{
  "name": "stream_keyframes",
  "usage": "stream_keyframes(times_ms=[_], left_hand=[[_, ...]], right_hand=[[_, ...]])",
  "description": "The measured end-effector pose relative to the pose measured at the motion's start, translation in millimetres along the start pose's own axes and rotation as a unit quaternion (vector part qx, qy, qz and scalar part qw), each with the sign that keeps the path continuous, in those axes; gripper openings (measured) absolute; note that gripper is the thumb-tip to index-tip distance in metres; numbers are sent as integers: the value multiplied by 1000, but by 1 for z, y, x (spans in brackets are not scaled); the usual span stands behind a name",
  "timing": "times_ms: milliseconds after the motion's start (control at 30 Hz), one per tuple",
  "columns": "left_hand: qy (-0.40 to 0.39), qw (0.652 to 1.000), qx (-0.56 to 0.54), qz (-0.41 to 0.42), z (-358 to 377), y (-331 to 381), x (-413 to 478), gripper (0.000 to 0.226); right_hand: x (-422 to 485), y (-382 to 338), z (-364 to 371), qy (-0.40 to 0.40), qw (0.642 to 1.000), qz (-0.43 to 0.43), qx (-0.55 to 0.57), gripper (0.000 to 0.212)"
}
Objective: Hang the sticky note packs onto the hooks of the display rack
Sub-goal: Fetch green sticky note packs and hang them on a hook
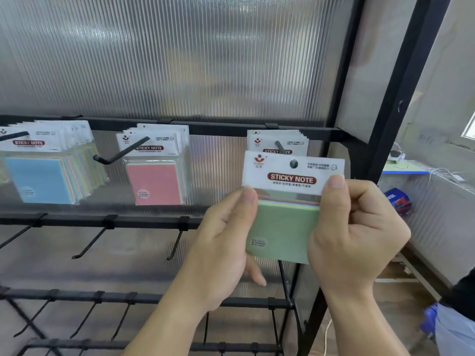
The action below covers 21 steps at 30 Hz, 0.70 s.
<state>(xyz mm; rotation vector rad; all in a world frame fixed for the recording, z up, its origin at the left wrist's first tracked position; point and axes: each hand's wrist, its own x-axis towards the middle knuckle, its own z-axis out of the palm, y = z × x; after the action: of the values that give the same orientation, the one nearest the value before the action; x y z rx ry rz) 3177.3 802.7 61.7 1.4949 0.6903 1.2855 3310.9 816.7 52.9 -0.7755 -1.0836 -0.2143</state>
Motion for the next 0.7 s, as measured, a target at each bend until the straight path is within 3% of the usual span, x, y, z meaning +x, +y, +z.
stream_keyframes(times_ms=[567,700], left_hand=[[38,998,27,-45,3,-8,15,36],[59,994,76,-43,2,-18,30,40]], right_hand=[[1,23,10,-47,998,38,-10,32],[3,36,20,-60,996,39,-48,28]])
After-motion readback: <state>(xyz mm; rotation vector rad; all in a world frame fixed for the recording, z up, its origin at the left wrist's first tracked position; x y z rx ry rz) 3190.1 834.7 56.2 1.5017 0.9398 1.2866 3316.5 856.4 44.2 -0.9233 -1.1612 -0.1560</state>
